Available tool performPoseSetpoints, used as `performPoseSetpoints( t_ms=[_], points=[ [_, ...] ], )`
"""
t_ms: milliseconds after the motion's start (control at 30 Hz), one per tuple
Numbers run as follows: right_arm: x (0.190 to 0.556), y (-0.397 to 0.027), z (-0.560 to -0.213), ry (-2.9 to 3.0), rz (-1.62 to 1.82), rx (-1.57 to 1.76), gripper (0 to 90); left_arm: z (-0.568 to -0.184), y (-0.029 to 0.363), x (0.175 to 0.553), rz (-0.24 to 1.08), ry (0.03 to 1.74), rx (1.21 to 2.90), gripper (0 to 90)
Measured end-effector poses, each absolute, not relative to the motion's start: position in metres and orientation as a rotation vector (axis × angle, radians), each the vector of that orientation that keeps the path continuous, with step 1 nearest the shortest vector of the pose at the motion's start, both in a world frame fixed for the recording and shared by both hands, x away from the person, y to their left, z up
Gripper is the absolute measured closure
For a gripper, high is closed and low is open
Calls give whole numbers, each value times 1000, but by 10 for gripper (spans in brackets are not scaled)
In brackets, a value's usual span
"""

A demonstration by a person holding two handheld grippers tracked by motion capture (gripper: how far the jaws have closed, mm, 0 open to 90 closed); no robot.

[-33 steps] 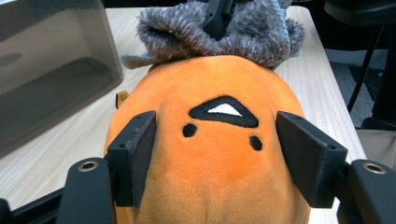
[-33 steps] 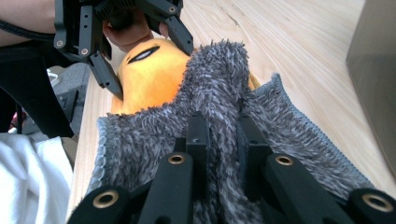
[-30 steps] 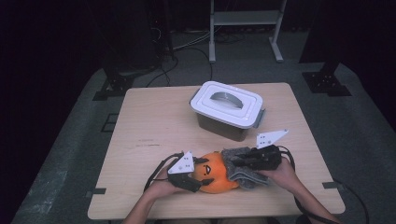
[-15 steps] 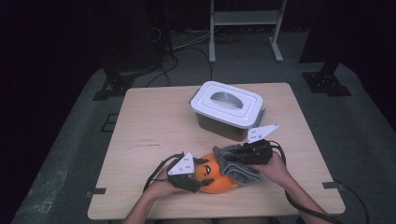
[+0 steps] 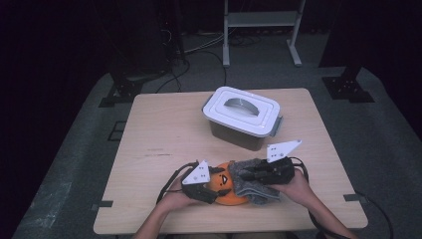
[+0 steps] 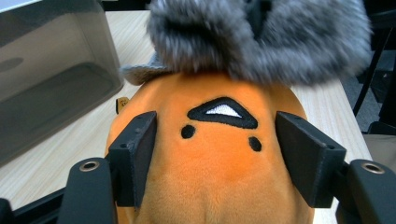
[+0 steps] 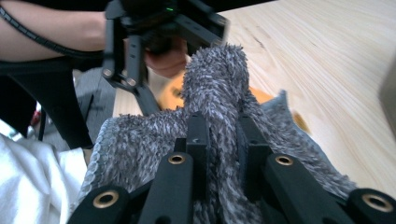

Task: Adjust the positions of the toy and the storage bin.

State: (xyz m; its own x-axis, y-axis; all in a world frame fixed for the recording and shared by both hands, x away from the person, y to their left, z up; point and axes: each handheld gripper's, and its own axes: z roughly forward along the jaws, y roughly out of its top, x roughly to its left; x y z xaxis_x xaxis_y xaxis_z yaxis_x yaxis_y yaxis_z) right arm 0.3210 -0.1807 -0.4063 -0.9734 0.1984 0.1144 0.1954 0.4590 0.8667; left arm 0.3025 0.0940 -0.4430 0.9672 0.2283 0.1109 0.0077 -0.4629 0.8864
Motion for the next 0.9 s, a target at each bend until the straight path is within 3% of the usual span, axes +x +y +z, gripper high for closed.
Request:
performPoseSetpoints(
  t_ms=[133,267,700,767,900],
  points=[
    [322,-177,-407,2687,1567,349,781,-442,96,304,250,172,2037,287],
    [323,-183,-413,2687,1588,391,782,-439,98,304,239,176,2027,202],
    [328,-193,-416,2668,1576,433,782,-436,115,309,209,244,2013,132],
    [329,-196,-416,2666,1578,448,782,-437,114,310,202,245,2016,164],
    [326,-196,-411,2647,1614,451,783,-439,108,309,200,264,2029,309]
  ],
)
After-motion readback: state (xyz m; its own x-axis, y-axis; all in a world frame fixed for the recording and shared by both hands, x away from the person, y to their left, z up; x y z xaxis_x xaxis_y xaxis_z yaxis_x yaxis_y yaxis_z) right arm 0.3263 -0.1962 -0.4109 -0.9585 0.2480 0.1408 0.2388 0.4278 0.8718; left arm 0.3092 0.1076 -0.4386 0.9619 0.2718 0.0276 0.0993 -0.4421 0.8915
